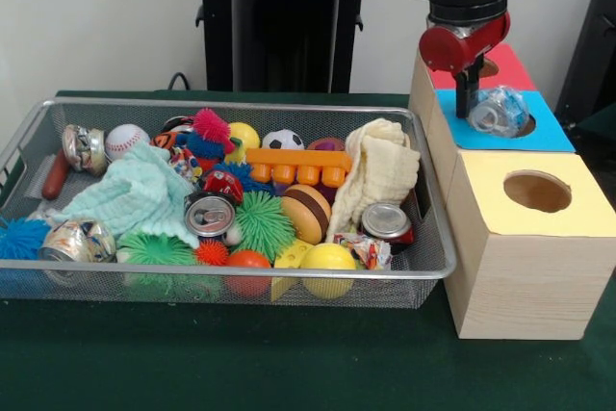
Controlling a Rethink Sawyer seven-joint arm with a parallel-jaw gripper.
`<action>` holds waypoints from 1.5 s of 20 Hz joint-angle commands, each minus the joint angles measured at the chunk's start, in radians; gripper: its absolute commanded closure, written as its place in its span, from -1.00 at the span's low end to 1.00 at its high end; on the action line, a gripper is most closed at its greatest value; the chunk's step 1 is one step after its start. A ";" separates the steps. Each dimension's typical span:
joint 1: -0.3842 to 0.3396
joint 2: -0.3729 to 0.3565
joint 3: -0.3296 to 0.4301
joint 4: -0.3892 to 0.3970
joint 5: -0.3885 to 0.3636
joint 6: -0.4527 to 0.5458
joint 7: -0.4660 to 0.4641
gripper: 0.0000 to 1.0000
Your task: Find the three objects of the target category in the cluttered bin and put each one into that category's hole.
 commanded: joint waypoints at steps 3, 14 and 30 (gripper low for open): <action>0.006 0.034 -0.075 0.056 0.020 0.058 0.283 1.00; -0.007 -0.029 -0.037 0.068 0.090 0.156 0.288 -1.00; -0.065 -0.120 -0.043 0.078 0.041 0.040 0.204 -1.00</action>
